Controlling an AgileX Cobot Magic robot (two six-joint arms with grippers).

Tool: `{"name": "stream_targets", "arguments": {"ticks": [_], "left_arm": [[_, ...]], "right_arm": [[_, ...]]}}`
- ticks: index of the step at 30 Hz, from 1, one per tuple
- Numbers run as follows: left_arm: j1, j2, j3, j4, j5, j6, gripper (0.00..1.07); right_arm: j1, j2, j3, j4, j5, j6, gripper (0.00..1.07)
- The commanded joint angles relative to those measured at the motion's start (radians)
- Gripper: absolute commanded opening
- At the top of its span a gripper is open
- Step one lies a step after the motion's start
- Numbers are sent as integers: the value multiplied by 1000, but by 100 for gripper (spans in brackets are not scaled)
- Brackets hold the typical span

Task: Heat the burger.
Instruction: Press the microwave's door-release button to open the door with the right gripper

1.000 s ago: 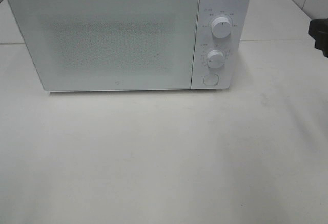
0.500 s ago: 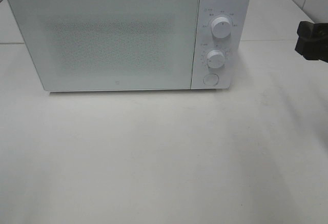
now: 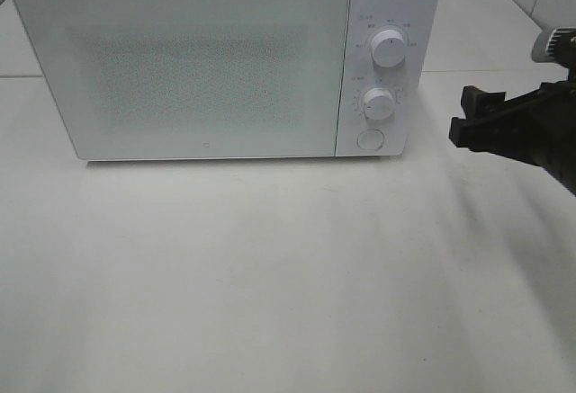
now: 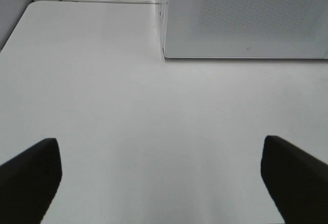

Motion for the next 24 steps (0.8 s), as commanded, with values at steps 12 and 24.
{"name": "stream_targets", "arguments": {"ticks": [12, 24], "left_arm": [[-4, -17, 3, 0, -8, -7, 98], [-4, -17, 3, 0, -8, -7, 98]], "right_arm": [[293, 131, -11, 306, -85, -39, 76], [344, 169, -30, 353, -85, 0, 67]]}}
